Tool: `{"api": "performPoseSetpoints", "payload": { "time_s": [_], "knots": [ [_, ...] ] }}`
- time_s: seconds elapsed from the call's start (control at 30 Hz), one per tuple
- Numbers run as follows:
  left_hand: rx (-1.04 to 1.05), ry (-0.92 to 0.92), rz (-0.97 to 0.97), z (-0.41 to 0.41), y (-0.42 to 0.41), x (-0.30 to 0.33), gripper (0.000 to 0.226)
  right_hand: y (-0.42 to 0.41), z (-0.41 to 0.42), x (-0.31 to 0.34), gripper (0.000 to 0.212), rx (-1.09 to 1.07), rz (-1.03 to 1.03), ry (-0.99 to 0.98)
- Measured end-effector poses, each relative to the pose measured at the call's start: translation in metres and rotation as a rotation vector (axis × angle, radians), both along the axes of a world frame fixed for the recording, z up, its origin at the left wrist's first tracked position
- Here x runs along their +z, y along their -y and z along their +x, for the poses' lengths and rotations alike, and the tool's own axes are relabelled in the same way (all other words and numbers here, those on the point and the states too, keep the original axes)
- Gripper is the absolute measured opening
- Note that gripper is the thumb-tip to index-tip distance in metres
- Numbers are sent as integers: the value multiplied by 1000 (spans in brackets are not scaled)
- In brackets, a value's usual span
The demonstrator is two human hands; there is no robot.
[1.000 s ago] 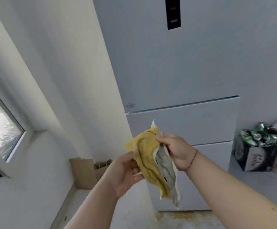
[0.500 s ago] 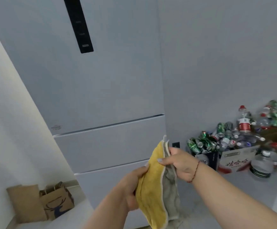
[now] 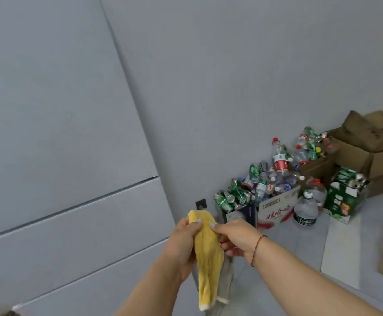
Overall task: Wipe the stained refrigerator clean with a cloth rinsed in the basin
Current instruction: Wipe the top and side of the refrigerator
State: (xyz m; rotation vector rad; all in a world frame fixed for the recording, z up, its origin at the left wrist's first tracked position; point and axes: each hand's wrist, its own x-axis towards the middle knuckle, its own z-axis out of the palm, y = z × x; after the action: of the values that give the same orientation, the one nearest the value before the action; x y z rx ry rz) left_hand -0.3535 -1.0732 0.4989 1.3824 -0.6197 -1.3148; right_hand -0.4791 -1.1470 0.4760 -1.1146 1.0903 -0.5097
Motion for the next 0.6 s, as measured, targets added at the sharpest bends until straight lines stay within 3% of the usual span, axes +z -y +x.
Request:
{"api": "performPoseSetpoints", "payload": {
  "time_s": [0.33, 0.4, 0.5, 0.6],
  "knots": [
    [115, 79, 12, 8, 138, -25, 14, 126, 10, -19, 34, -9, 253, -27],
    [146, 107, 20, 13, 163, -27, 13, 150, 15, -19, 30, 4, 265, 43],
    [218, 126, 11, 26, 204, -26, 21, 196, 20, -16, 14, -98, 121, 220],
    [301, 73, -9, 38, 234, -23, 33, 237, 19, -6, 14, -188, -88, 182]
  ]
}}
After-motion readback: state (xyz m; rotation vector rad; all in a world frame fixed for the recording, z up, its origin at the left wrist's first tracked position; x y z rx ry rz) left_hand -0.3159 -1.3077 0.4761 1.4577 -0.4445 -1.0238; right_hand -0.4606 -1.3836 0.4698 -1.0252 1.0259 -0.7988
